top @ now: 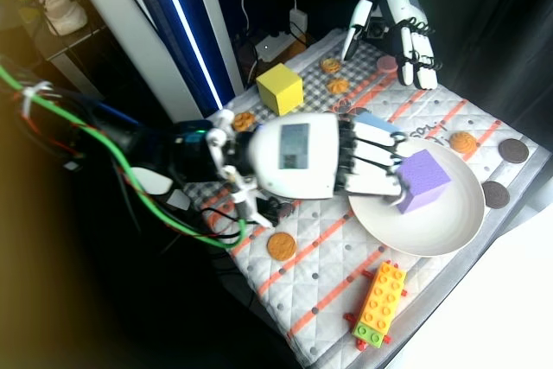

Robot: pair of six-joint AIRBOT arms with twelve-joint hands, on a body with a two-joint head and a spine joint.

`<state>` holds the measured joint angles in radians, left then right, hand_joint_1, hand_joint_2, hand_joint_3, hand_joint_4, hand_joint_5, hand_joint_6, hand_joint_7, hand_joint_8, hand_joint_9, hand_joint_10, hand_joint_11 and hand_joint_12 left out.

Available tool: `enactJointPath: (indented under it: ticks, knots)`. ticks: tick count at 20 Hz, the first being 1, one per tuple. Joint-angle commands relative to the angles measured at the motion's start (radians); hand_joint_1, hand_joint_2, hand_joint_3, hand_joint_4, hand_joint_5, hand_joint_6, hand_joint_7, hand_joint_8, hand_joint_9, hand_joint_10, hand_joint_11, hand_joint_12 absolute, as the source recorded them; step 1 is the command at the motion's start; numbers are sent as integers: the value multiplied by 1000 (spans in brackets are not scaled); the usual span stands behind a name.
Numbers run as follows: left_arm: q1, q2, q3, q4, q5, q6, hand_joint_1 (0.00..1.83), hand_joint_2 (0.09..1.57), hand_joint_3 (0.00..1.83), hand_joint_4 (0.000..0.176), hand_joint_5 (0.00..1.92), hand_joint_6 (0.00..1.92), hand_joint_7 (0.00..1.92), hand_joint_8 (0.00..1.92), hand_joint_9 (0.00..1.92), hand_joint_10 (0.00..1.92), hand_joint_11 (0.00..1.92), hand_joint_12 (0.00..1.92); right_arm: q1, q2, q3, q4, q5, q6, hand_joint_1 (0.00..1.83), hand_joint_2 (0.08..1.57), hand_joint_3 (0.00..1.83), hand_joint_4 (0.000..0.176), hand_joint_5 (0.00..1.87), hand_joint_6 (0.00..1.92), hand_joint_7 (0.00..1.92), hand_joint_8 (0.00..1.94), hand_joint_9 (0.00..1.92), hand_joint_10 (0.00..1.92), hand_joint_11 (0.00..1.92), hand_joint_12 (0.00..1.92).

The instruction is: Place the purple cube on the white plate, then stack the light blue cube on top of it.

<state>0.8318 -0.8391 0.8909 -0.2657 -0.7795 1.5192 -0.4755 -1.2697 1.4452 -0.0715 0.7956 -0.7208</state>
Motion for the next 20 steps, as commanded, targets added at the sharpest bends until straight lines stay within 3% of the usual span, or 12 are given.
enactJointPath:
  ticks: [1, 2, 5, 6, 9, 10, 12, 14, 16, 18, 19, 20]
  knots:
    - [-2, -3, 6, 7, -119, -6, 831, 955, 0, 176, 64, 4, 46, 10, 2, 1, 0, 0, 26, -3, 11, 22, 104, 3, 1253, 1075, 0, 0, 985, 897, 1167, 763, 1295, 660, 1020, 1270]
    - [-2, -5, 7, 7, -117, -6, 826, 956, 0, 176, 66, 4, 50, 10, 7, 3, 0, 0, 43, -21, 29, 24, 91, 3, 1244, 1084, 1, 0, 978, 933, 1133, 798, 1231, 602, 882, 1238]
    - [-3, -15, 14, 8, -112, -6, 810, 959, 0, 176, 57, 4, 41, 3, 14, 5, 0, 0, 75, -44, 51, 24, 73, 3, 1242, 1084, 0, 0, 1000, 888, 1105, 866, 1085, 685, 768, 1345]
    - [-3, -19, 17, 8, -109, -6, 827, 957, 0, 176, 67, 7, 38, 1, 8, 2, 0, 0, 85, -51, 59, 24, 71, 3, 1252, 1083, 0, 0, 1016, 808, 1095, 940, 1042, 811, 767, 1418]
    - [-4, -25, 22, 11, -101, -6, 856, 939, 0, 176, 97, 13, 46, 3, 29, 8, 0, 0, 112, -82, 91, 24, 46, 3, 1251, 1092, 0, 0, 990, 839, 1081, 983, 1026, 926, 821, 1476]
    - [-4, -25, 22, 11, -100, -6, 848, 937, 0, 176, 105, 14, 53, 5, 39, 11, 0, 0, 114, -87, 96, 24, 41, 3, 1247, 1093, 0, 0, 978, 874, 1087, 956, 1016, 913, 814, 1432]
    - [-4, -27, 22, 17, -93, -6, 865, 926, 0, 176, 124, 15, 58, 5, 48, 11, 0, 0, 126, -108, 120, 24, 14, 3, 1238, 1094, 0, 0, 959, 963, 1106, 856, 1074, 659, 808, 1239]
    - [-6, -29, 22, 23, -89, -6, 858, 922, 0, 176, 131, 13, 73, 9, 69, 17, 0, 0, 130, -123, 138, 24, -7, 3, 1249, 1086, 0, 0, 980, 892, 1117, 883, 1125, 615, 826, 1255]
    - [-11, -35, 24, 27, -89, -6, 849, 930, 0, 176, 129, 9, 65, 3, 59, 9, 0, 0, 130, -135, 150, 24, -21, 3, 1274, 1090, 1, 0, 1010, 728, 1085, 1059, 1077, 1075, 910, 1522]
    - [-16, -39, 25, 33, -88, -6, 863, 923, 0, 176, 130, 7, 77, 7, 67, 10, 0, 0, 130, -140, 158, 24, -32, 3, 1252, 1093, 1, 0, 982, 846, 1089, 980, 1016, 979, 792, 1460]
    - [-17, -41, 25, 35, -88, -6, 850, 928, 0, 176, 129, 5, 70, 3, 63, 7, 0, 0, 130, -144, 162, 24, -37, 3, 1249, 1091, 0, 0, 1012, 799, 1072, 1007, 998, 1032, 771, 1544]
    - [-19, -44, 26, 37, -88, -6, 850, 931, 0, 176, 124, 3, 74, 4, 66, 8, 0, 0, 130, -155, 173, 24, -47, 3, 1265, 1106, 1, 0, 999, 734, 1034, 1148, 1018, 1289, 885, 1713]
